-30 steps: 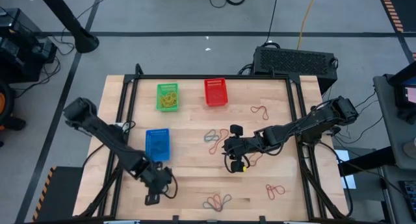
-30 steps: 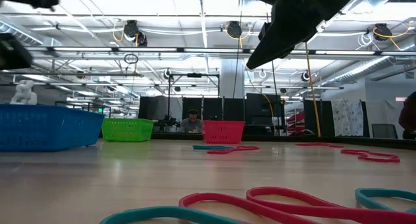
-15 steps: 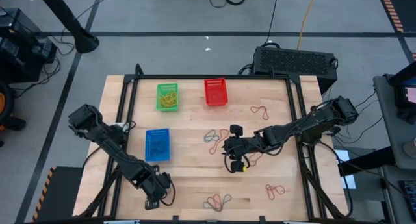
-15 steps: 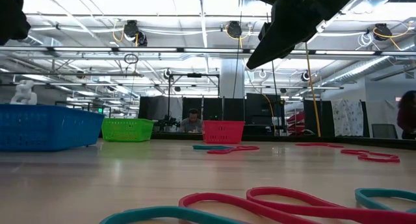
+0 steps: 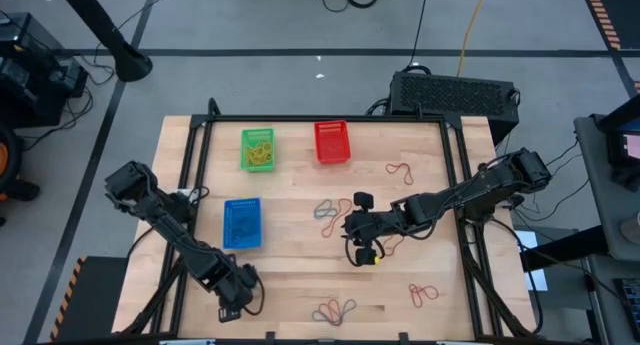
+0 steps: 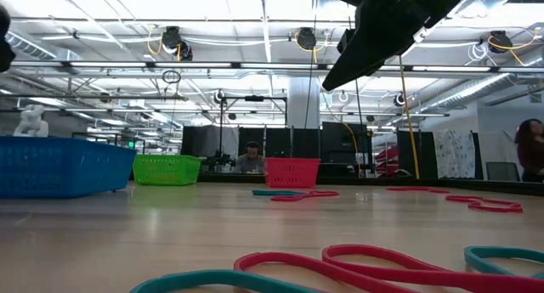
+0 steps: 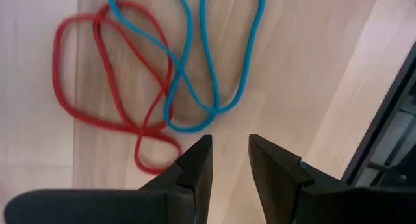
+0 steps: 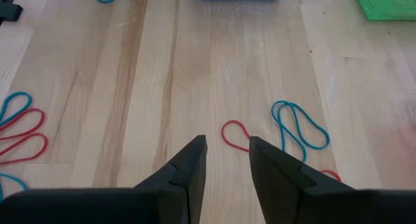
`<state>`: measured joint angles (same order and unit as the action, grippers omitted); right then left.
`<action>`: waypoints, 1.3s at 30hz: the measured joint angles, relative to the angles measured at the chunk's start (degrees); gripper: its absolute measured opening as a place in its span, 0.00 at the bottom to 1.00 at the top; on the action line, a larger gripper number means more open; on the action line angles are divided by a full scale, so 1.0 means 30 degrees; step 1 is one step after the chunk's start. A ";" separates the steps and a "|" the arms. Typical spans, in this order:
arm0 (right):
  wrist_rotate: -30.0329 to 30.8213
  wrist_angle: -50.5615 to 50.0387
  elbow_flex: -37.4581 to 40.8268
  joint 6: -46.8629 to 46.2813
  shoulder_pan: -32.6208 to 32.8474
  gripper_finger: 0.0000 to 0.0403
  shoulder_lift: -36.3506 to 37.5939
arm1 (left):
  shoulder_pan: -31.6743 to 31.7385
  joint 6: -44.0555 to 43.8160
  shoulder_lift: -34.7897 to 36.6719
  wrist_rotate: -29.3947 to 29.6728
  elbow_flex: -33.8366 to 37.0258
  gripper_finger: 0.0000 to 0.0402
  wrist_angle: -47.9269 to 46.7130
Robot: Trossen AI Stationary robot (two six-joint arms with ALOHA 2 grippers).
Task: Sort rubber bands into baskets
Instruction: Put the blue rubber band into the blue bin
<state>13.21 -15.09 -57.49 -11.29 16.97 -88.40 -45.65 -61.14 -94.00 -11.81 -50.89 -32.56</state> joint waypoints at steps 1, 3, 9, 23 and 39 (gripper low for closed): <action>0.0000 0.0005 0.0000 0.0000 0.0000 0.27 0.0000 | -0.0008 0.0017 0.0000 0.0255 0.0000 0.26 0.0046; 0.0000 0.0006 0.0000 0.0000 0.0000 0.27 0.0000 | -0.0007 0.0118 0.0000 0.0811 0.0000 0.26 0.0029; 0.0000 0.0006 0.0000 0.0000 0.0000 0.27 0.0000 | -0.0007 0.0168 0.0000 0.1682 0.0000 0.26 0.0038; 0.0000 0.0006 0.0000 0.0007 0.0000 0.27 0.0000 | -0.0007 0.0685 -0.0958 0.2489 -0.0080 0.26 0.1222; 0.0000 0.0020 0.0000 0.0014 0.0000 0.27 0.0000 | 0.0007 0.1517 -0.1040 0.2542 -0.0061 0.26 0.0248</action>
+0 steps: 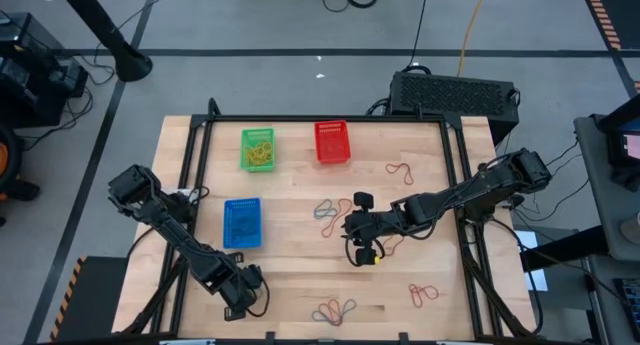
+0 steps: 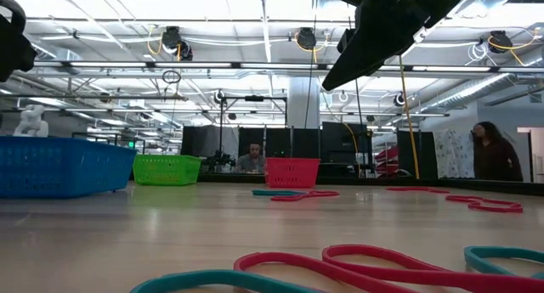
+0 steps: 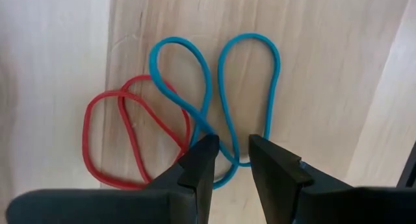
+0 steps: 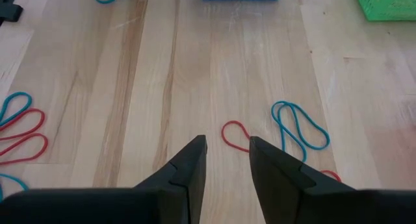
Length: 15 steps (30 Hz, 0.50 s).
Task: Sort rubber bands into baskets
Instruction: Put the blue rubber band into the blue bin
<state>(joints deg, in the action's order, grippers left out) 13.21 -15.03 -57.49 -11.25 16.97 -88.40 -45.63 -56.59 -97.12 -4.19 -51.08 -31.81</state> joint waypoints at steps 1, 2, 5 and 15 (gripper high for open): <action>0.0000 0.0000 0.0000 -0.0007 0.0000 0.27 0.0000 | 0.0000 0.0051 -0.0001 0.0009 0.0003 0.26 -0.0004; 0.0000 0.0000 0.0000 -0.0007 0.0000 0.27 0.0000 | 0.0000 0.0064 -0.0001 0.0034 0.0010 0.26 -0.0017; 0.0000 0.0000 0.0000 -0.0003 0.0000 0.27 0.0000 | -0.0015 0.0144 -0.0001 0.0037 0.0017 0.22 -0.0073; 0.0001 0.0000 0.0000 -0.0001 0.0000 0.27 0.0000 | 0.0000 0.1056 0.0398 -0.0317 0.0070 0.01 0.0178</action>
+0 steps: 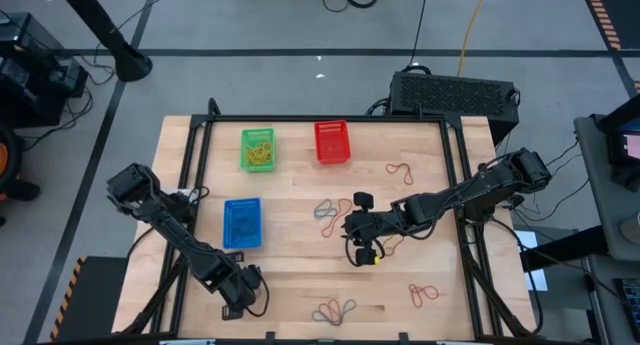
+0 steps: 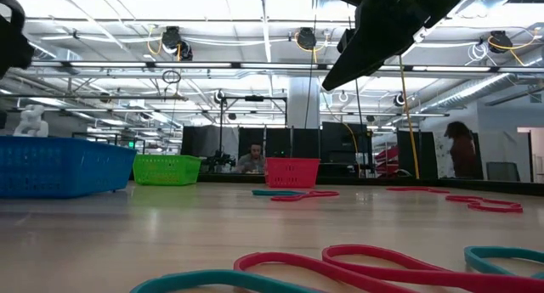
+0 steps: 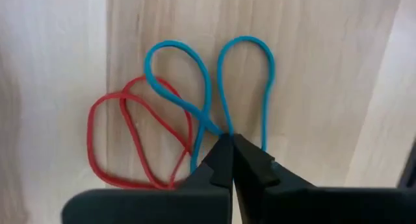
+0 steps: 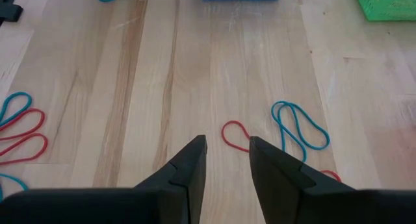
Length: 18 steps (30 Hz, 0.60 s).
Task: Sort rubber bands into baskets
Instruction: Put the blue rubber band into the blue bin
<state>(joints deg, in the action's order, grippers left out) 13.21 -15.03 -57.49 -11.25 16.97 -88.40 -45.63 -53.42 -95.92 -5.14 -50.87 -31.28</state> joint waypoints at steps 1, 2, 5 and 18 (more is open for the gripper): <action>0.0001 0.0000 0.0000 -0.0006 0.0000 0.27 0.0000 | -0.0016 0.0129 0.0196 -0.0066 -0.0025 0.01 -0.0092; 0.0004 0.0000 0.0000 -0.0001 0.0000 0.27 0.0000 | -0.0022 0.0321 0.0455 -0.0006 -0.0068 0.01 -0.0142; 0.0007 0.0015 0.0000 0.0001 0.0000 0.27 0.0000 | -0.0042 0.0648 0.1493 0.0871 -0.0287 0.01 0.0069; 0.0007 0.0022 0.0000 0.0001 0.0000 0.27 0.0000 | 0.0133 0.3802 0.6270 0.8273 -0.0301 0.01 -0.0840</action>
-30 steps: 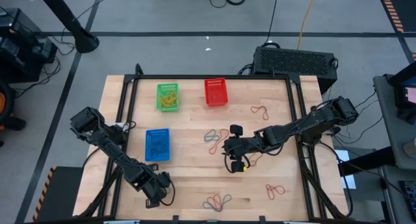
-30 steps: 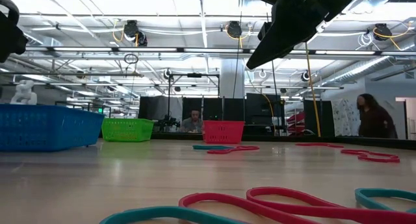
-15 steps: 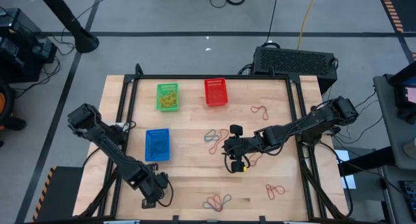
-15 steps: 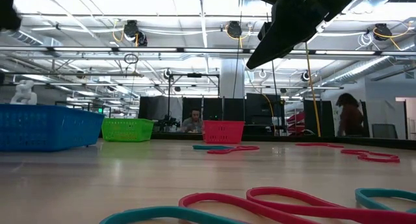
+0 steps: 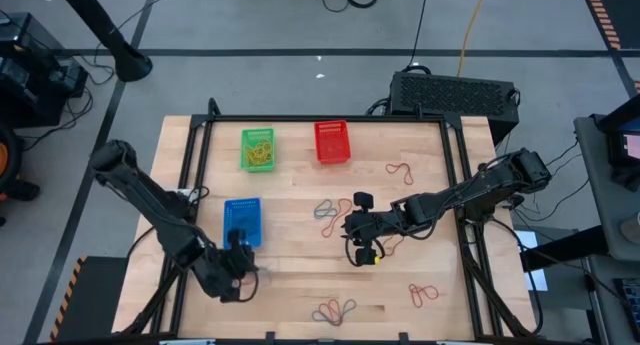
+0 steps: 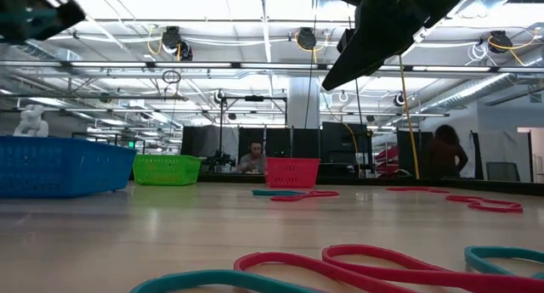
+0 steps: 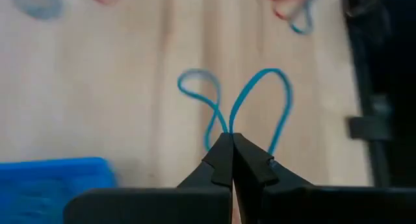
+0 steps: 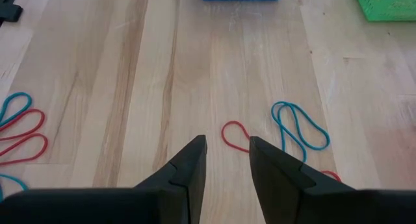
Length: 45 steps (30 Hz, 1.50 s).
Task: Sort rubber bands into baskets
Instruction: Put the blue rubber band into the blue bin
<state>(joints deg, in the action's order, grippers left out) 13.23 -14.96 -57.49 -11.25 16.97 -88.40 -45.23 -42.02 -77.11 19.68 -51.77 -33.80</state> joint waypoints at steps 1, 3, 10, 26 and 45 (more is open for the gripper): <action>0.0000 -0.0001 0.0000 0.0000 0.0000 0.27 0.0000 | 0.0095 0.0208 0.0334 0.0559 0.0000 0.01 -0.0323; 0.0000 -0.0022 0.0000 0.0000 0.0000 0.27 0.0000 | 0.0358 0.0263 0.0988 0.1459 -0.0009 0.01 -0.1083; 0.0000 -0.0080 0.0000 0.0000 0.0000 0.27 0.0000 | 0.1522 0.0119 0.2622 0.2099 -0.0015 0.00 -0.4553; -0.0001 -0.0109 0.0000 0.0388 0.0000 0.27 0.0000 | 0.3502 -0.2361 0.3123 0.1443 -0.0029 0.00 -1.2183; -0.0007 -0.0117 0.0000 0.0488 0.0000 0.27 0.0000 | 0.3840 -0.2893 0.3116 0.1443 0.1758 0.13 -1.0908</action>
<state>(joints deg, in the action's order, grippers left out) 13.21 -15.31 -57.49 -9.78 16.97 -88.40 -33.71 -50.70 -67.77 24.01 -46.49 -66.52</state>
